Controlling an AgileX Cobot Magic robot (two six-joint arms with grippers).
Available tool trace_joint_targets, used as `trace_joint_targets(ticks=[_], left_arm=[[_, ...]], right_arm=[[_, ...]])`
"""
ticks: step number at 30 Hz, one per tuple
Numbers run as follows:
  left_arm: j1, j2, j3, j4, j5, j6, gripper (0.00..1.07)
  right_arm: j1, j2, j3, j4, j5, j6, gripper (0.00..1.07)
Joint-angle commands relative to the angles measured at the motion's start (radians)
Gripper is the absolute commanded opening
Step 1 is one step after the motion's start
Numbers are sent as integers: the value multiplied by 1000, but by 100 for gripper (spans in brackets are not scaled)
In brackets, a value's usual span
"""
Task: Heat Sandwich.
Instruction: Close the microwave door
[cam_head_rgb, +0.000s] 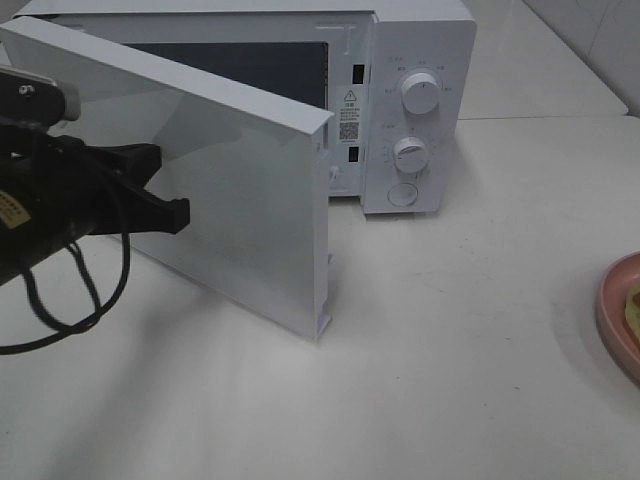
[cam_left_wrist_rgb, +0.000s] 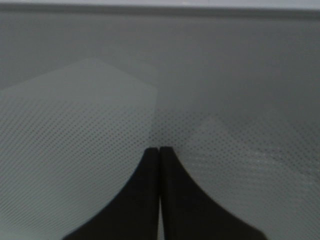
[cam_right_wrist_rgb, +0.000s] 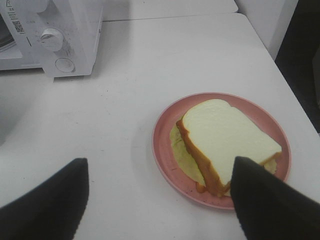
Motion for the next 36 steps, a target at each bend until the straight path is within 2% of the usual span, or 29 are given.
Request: trace_joint_targets(ticks=[1,2,4,9,11,15,16,19,21,24,31,36], left_arm=[[-37,46,-68,-72,-18,47,0],[-37,46,-68,-72,-18,47,0],[-66,93,-136,-133,-13,89,0],[-96,158,-241,-212,14,139,0],[-98,171,-257,-225,14,147,0],[-99,227,-347,-311,47,175,0],[-99,227,-347,-311,47,175,0],[-99,261,-414,-347,69,221,0],[-99,268,-428,-354,72,226,0],[-99,294,-497,-388,89,263,0],[-90,339,-576,-400,123,275,0],[-82,376,-649,-469,151,363,0]], right_arm=[[-2,-23,2,6,-17,-6,76],[-2,-23,2,6,-17,-6,76],[-2,-23,2,6,-17,-6,76],[-2,-23,2,6,-17,-6,76],[-2,-23,2,6,-17,-6,76],[-2,-23,2,6,-17,-6,76],[-2,-23,2,6,-17,-6,76],[-2,-23,2,6,-17,-6,76],[-2,-23,2,6,-17,-6,76],[-2,-23,2,6,-17,-6,76],[-2,-23,2,6,-17,-6,76],[-2,-23,2,6,-17,-6,76]])
